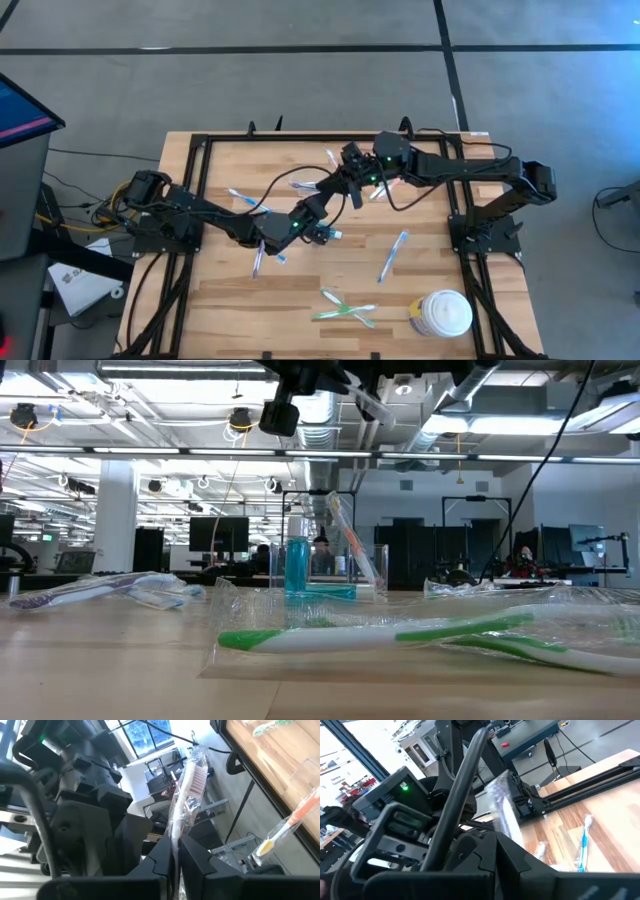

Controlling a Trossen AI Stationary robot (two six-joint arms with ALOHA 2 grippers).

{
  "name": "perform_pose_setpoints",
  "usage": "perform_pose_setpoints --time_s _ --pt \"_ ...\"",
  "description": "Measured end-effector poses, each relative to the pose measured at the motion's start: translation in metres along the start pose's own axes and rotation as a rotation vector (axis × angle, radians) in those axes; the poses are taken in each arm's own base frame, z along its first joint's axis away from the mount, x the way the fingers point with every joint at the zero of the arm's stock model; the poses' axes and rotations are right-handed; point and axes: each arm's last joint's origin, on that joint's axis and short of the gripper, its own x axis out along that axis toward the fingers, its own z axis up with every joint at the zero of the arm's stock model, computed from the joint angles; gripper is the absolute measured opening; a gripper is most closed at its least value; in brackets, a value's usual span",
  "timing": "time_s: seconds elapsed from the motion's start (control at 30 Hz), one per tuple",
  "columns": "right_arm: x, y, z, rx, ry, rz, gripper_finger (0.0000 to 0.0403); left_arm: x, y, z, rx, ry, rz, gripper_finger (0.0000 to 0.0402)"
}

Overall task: Pick & Place toothbrushing station
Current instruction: Put the top purple toothbrush into the transparent organizer

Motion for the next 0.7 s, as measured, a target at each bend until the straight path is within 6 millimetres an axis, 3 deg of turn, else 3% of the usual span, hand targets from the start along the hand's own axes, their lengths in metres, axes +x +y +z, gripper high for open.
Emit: perform_pose_setpoints --time_s 0.7 --pt "-0.012 -0.028 0.008 -0.003 0.005 -0.099 0.0 -0.013 0.002 0.005 -0.222 0.069 -0.016 0.001"
